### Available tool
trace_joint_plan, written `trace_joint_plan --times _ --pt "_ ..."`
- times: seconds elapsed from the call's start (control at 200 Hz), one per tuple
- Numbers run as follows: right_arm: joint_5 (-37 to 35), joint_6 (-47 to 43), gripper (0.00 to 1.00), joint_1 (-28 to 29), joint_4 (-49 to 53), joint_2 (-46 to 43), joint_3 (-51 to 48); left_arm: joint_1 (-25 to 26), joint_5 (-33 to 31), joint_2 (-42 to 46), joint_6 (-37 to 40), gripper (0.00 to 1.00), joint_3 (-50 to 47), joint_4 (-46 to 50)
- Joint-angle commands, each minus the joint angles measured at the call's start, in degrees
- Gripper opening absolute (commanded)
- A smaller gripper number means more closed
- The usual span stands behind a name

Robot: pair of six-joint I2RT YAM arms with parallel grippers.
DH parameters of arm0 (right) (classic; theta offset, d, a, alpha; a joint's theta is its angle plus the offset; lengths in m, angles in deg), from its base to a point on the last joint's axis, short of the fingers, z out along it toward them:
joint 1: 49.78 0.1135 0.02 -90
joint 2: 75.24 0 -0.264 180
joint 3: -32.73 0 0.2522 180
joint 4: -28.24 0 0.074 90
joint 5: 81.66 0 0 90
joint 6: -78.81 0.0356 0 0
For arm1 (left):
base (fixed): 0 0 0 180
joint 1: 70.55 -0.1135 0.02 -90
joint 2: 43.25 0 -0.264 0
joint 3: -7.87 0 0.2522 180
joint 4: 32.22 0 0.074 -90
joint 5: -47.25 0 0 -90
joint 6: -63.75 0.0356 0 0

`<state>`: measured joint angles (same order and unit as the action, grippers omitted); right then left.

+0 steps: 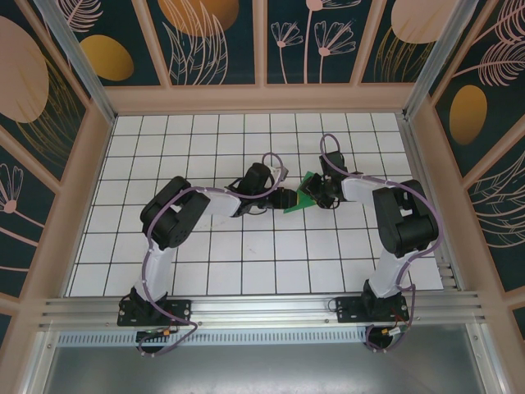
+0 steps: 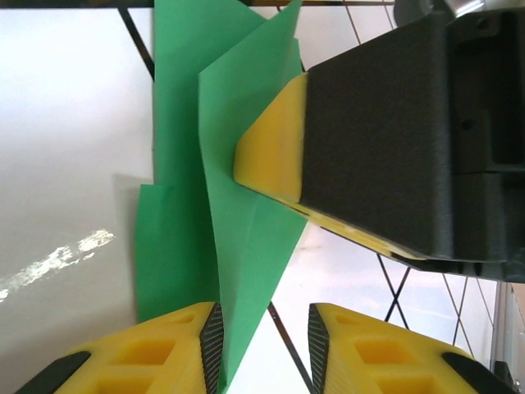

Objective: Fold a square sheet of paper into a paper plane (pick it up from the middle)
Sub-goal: Fourth fold the wing at the center of the table.

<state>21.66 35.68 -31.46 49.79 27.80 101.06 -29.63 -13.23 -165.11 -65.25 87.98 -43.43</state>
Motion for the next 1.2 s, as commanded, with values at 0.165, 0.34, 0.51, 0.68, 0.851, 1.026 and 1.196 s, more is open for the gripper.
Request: trace_joint_plan --times 0.165,0.34,0.51,0.68,0.851,1.026,1.196 --pt "-4.4 -0.1 0.45 -0.4 6.8 6.6 -3.7 0.2 -0.4 -2.5 2.7 0.37 2.2 3.3" --pt "-4.3 -0.2 0.45 -0.4 6.6 6.4 -3.8 0.2 -2.3 -2.3 4.6 0.38 2.2 3.8" --pt "-4.1 -0.2 0.46 -0.4 6.5 6.4 -4.0 1.0 -2.7 -3.2 5.9 0.35 3.5 5.4" --pt "-3.8 -0.1 0.45 -0.4 6.1 6.3 -4.1 1.4 -7.5 -3.6 8.2 0.33 4.2 7.9" --pt "-3.1 -0.1 0.45 -0.4 5.4 5.9 -4.4 2.1 -10.3 -4.5 10.1 0.31 5.5 8.7" --pt "-2.3 -1.2 0.45 -0.7 4.6 4.5 -4.6 2.1 -11.6 -5.0 11.4 0.24 5.6 8.5" --pt "1.1 -5.3 0.48 -1.4 0.5 0.4 -5.3 2.1 -9.6 -4.8 11.6 0.08 5.8 8.0"
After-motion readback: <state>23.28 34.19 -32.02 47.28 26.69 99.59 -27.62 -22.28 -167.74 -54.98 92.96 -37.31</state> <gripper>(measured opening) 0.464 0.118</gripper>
